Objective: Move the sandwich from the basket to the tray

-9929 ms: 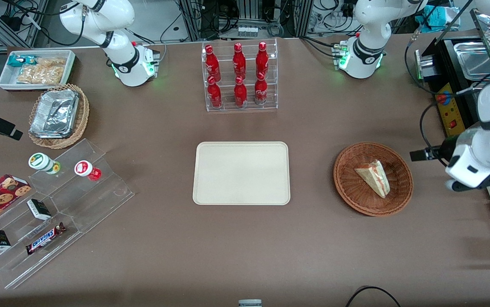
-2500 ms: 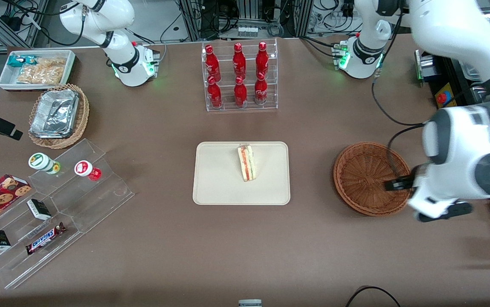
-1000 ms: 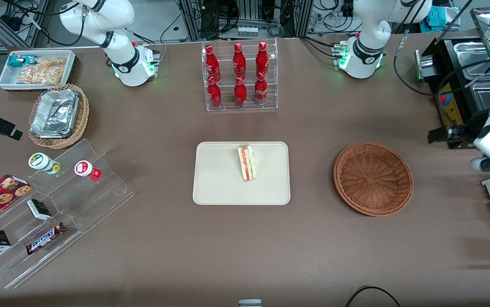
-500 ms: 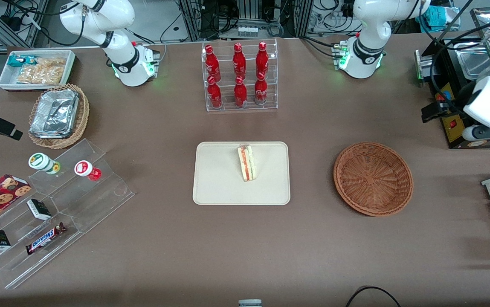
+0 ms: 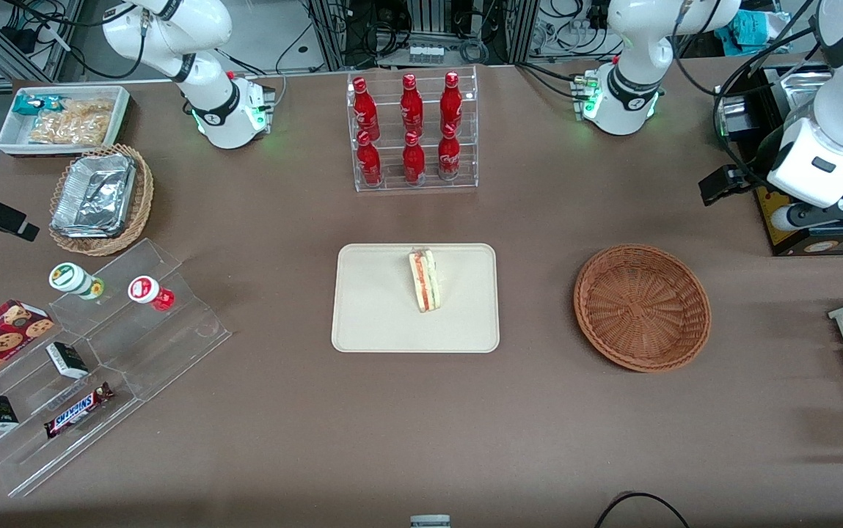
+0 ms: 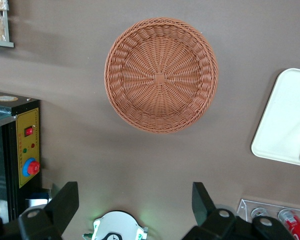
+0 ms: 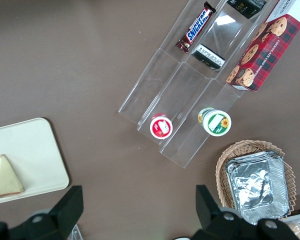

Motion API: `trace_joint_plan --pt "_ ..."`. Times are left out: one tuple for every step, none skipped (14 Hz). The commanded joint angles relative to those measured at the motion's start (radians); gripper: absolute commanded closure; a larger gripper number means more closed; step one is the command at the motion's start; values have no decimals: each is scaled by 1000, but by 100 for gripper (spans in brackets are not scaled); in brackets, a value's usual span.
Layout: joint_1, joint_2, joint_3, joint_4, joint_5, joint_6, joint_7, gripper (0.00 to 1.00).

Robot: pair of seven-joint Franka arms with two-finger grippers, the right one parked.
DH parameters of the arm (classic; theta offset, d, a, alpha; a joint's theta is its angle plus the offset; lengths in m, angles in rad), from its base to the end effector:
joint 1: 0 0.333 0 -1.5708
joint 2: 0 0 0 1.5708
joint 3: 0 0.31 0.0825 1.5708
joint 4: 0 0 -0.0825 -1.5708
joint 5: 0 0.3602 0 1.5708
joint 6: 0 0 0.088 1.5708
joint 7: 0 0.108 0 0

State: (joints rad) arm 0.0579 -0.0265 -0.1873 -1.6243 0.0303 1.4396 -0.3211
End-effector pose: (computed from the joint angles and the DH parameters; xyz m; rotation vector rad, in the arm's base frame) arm 0.5026 -0.0631 0.5971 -3.0493 -0.2963 0.2253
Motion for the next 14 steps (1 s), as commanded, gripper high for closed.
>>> trace_joint_plan --pt "14 -4 -11 3 -12 -1 -27 0" --pt "14 -1 -11 6 -12 -1 -29 0" --pt "14 0 -11 7 -12 1 -30 0" --pt "14 6 -11 14 -10 1 -30 0" --pt "14 10 -11 18 -10 -1 -29 0" --pt "17 10 -9 20 -10 -1 -27 0" --pt "19 10 -9 20 -10 -1 -26 0" --pt "20 10 -8 20 -12 -1 -26 0" --pt "20 10 -9 18 -12 -1 -26 0" --pt "17 10 -9 17 -10 -4 -27 0" --pt "17 10 -9 17 -10 -4 -26 0" --pt "17 10 -9 18 -10 -4 -24 0" --pt "17 10 -9 17 -10 -4 -22 0" --pt "17 10 -9 17 -10 -4 -21 0"
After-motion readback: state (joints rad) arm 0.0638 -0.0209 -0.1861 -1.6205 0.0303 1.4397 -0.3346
